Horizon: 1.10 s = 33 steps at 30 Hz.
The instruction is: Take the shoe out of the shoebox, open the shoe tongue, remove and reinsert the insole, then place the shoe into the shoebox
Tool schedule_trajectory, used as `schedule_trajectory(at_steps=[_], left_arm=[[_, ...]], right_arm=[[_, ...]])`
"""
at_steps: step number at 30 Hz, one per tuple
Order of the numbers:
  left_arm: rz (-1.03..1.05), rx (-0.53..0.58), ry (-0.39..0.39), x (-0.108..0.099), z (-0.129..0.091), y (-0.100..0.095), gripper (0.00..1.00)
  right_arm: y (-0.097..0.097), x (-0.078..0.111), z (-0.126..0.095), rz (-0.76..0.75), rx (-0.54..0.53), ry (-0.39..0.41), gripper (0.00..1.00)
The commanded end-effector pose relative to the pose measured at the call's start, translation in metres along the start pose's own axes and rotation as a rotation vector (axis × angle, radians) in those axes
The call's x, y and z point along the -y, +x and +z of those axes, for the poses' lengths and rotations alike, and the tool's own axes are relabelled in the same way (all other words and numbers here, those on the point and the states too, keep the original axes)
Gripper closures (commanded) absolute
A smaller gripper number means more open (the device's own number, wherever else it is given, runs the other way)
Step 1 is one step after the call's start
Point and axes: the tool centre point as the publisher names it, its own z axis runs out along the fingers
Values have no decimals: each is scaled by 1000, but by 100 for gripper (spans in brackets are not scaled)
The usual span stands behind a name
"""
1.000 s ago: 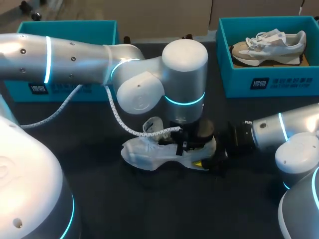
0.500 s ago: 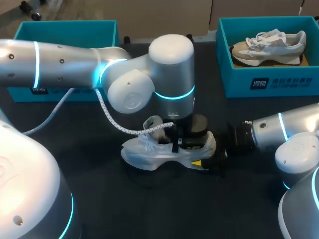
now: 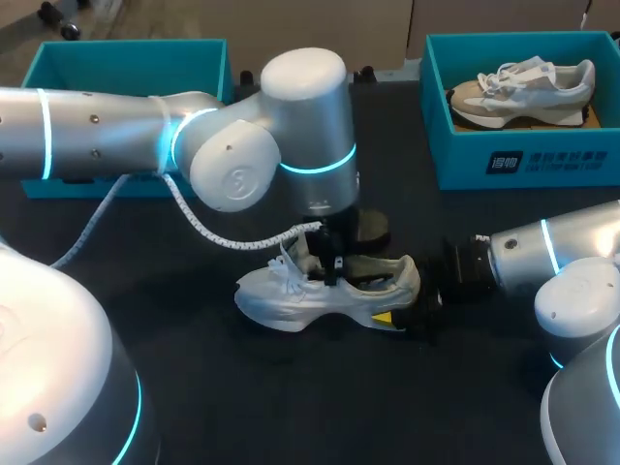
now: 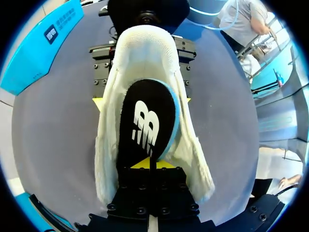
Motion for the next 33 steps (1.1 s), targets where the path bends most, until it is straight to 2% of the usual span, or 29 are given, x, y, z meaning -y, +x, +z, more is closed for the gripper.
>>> schedule_trajectory(at_steps=[1,7,19,33], left_arm=[[-4,0,18,-13,-7,2,100],[-11,7,47,-14,-17,5,100],[33,42,99,2,-42,9,100],[114,79,156,34,-65,1,100]], right_arm=[[0,1,5,1,2,7,100],[0,1,5,1,2,7,100],[0,1,5,1,2,7,100],[0,1,5,1,2,7,100]])
